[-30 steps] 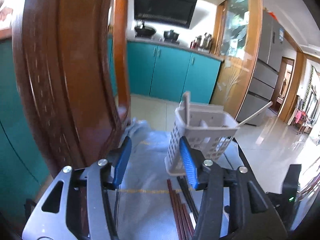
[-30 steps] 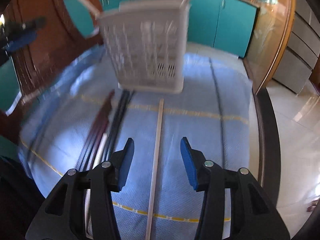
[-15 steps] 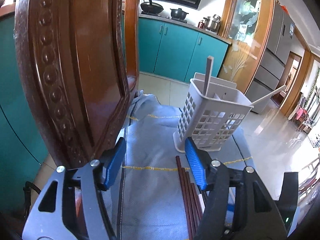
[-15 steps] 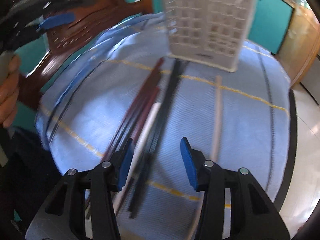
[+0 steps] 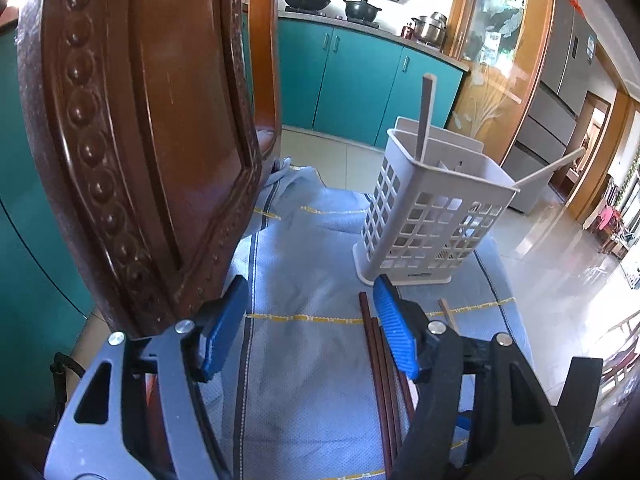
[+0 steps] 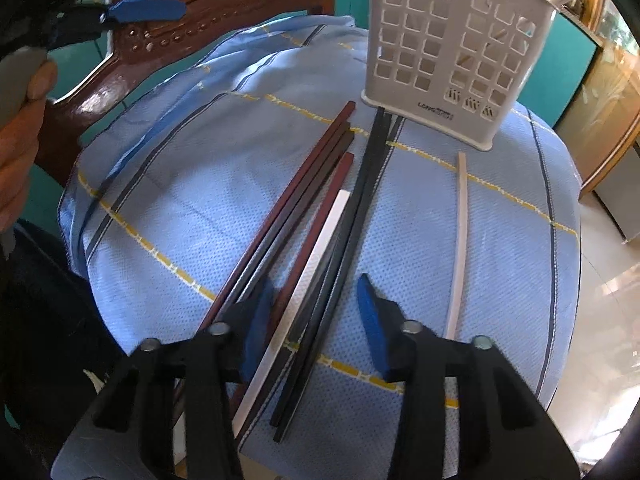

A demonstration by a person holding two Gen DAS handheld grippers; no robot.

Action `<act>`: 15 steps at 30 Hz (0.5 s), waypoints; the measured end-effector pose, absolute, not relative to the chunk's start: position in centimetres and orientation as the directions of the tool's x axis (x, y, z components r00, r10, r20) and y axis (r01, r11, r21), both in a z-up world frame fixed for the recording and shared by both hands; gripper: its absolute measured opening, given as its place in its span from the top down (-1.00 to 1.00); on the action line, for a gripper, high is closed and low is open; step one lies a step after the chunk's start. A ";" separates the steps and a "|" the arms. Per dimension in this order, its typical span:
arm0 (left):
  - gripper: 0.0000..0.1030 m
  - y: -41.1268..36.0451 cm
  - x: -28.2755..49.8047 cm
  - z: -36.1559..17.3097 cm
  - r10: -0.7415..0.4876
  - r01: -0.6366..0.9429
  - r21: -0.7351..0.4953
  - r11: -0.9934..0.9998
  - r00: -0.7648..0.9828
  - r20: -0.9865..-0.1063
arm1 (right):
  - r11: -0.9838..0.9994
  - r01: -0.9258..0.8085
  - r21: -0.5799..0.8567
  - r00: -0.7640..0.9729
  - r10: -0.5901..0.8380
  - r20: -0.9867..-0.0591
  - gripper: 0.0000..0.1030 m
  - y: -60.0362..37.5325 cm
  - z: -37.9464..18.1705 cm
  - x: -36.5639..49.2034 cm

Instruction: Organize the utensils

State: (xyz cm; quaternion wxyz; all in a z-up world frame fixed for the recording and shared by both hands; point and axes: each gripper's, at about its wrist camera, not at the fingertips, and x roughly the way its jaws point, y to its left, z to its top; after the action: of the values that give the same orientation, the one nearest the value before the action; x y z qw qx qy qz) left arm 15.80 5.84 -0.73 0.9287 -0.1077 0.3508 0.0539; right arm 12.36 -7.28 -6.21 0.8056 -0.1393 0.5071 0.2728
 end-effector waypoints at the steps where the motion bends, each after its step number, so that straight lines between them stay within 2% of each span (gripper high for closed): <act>1: -0.28 5.8 15.8 -0.8 0.024 -0.176 -0.162 0.971 0.746 -0.665 | 0.817 -0.574 0.051 0.341 0.296 -0.892 0.41 -7.3 -6.2 12.6; 2: -0.28 5.8 15.8 -0.9 0.024 -0.176 -0.161 0.971 0.744 -0.667 | 0.823 -0.566 0.048 0.346 0.290 -0.892 0.48 -7.2 -6.3 12.9; 7: -0.30 5.8 15.8 -1.2 0.028 -0.179 -0.156 0.971 0.739 -0.673 | 0.853 -0.513 0.096 0.339 0.304 -0.890 0.52 -8.2 -6.4 14.1; 15: -0.33 5.6 15.9 -1.7 0.022 -0.169 -0.148 0.974 0.729 -0.685 | 0.891 -0.370 0.264 0.293 0.381 -0.877 0.56 -11.2 -6.4 15.9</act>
State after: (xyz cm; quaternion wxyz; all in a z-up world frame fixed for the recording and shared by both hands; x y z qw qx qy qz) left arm 15.92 5.62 -1.74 0.9242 -0.1006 0.3647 0.0518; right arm 15.94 -11.21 -6.37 0.8042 0.0053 0.5467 0.2333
